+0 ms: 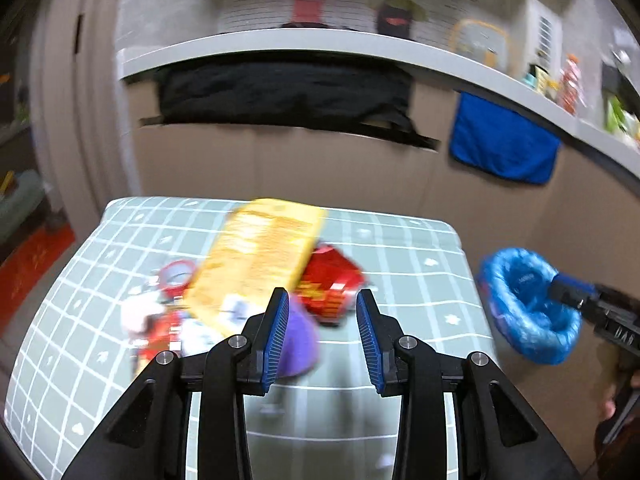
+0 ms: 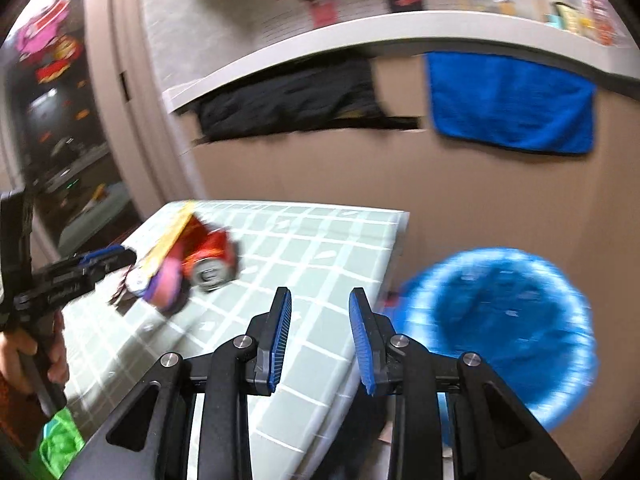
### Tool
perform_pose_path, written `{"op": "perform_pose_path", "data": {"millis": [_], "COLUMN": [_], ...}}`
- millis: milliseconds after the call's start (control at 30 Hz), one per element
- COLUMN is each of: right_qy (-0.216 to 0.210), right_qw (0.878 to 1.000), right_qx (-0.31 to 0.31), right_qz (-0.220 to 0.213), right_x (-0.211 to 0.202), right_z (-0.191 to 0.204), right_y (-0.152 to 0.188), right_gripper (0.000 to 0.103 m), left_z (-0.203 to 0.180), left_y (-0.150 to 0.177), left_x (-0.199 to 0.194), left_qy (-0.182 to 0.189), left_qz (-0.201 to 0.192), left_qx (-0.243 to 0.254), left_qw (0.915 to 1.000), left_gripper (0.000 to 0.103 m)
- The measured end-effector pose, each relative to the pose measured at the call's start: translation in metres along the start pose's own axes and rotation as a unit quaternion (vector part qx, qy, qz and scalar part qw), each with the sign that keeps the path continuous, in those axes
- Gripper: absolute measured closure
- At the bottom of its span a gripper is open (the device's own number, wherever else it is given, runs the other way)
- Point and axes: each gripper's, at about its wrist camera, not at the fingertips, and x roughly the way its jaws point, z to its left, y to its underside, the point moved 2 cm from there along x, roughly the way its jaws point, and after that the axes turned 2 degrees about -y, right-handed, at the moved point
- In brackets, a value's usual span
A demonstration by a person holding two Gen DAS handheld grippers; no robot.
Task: Collect trash
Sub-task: 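Move both tools back over the remaining trash on the table, then grasp the yellow snack packet with the right tool while the left tool grasps the white tissue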
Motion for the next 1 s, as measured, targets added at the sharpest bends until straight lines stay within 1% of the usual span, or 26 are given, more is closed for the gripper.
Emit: {"op": "perform_pose_path", "data": {"millis": [133, 200, 267, 400, 500, 600, 733, 767, 800, 867, 900, 967, 1000], "right_qy": [-0.036, -0.057, -0.079, -0.117, -0.131, -0.141, -0.141, -0.144, -0.153, -0.173, -0.182, -0.179, -0.178], "right_qw": [0.999, 0.997, 0.994, 0.989, 0.987, 0.985, 0.982, 0.981, 0.981, 0.980, 0.980, 0.979, 0.977], "right_qx": [-0.021, -0.031, -0.042, -0.060, -0.040, -0.013, 0.019, 0.025, 0.028, 0.015, -0.005, -0.032, -0.048], "right_qz": [0.033, 0.046, 0.056, 0.067, 0.083, 0.098, 0.122, 0.124, 0.116, 0.096, 0.086, 0.091, 0.104], "right_x": [0.038, 0.055, 0.072, 0.110, 0.143, 0.171, 0.212, 0.217, 0.219, 0.218, 0.218, 0.224, 0.232], "right_z": [0.043, 0.065, 0.087, 0.126, 0.142, 0.147, 0.151, 0.154, 0.158, 0.171, 0.184, 0.200, 0.211], "right_y": [-0.003, -0.009, -0.017, -0.035, -0.042, -0.048, -0.055, -0.058, -0.062, -0.069, -0.073, -0.074, -0.072], "right_gripper": [0.075, 0.075, 0.075, 0.075, 0.075, 0.075, 0.074, 0.074, 0.074, 0.074, 0.074, 0.074, 0.074], "left_z": [0.042, 0.063, 0.086, 0.120, 0.139, 0.157, 0.180, 0.183, 0.187, 0.193, 0.194, 0.195, 0.196], "left_y": [0.004, 0.009, 0.014, 0.027, 0.034, 0.039, 0.042, 0.042, 0.043, 0.045, 0.045, 0.047, 0.048], "left_x": [-0.003, -0.004, -0.003, -0.001, 0.000, -0.001, 0.001, 0.000, 0.000, 0.001, 0.002, 0.006, 0.009], "left_qy": [-0.037, -0.053, -0.060, -0.065, -0.070, -0.068, -0.069, -0.068, -0.066, -0.063, -0.062, -0.058, -0.055], "left_qz": [0.001, 0.004, 0.010, 0.020, 0.028, 0.034, 0.037, 0.038, 0.039, 0.039, 0.039, 0.045, 0.049], "left_qx": [-0.001, -0.012, -0.031, -0.060, -0.069, -0.077, -0.093, -0.096, -0.100, -0.104, -0.105, -0.106, -0.109], "left_qw": [0.9993, 0.9985, 0.9977, 0.9958, 0.9947, 0.9941, 0.9926, 0.9923, 0.9921, 0.9918, 0.9918, 0.9916, 0.9913], "left_gripper": [0.067, 0.067, 0.067, 0.067, 0.067, 0.067, 0.067, 0.067, 0.067, 0.067, 0.067, 0.067, 0.067]}}
